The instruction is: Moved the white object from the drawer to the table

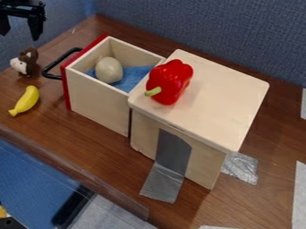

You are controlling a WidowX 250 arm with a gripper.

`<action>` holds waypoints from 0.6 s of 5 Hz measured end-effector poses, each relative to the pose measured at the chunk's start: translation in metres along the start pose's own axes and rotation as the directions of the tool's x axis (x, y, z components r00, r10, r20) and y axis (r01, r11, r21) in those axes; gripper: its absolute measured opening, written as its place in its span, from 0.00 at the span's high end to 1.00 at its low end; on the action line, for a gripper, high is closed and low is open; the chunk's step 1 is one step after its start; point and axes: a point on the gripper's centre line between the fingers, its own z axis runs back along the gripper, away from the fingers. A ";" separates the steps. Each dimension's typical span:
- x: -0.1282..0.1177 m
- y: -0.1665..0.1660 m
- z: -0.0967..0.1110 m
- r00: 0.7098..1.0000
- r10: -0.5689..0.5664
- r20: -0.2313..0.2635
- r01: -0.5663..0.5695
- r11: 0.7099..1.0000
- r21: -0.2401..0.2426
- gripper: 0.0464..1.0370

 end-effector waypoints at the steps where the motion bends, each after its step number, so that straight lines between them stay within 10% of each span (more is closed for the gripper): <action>1: -0.007 -0.003 -0.013 0.999 0.001 -0.043 -0.001 1.000 -0.011 0.04; 2: -0.018 -0.015 -0.007 0.995 -0.024 -0.101 0.023 1.000 -0.015 0.04; 3: -0.020 -0.035 0.026 0.996 -0.072 -0.056 0.068 0.996 -0.063 0.04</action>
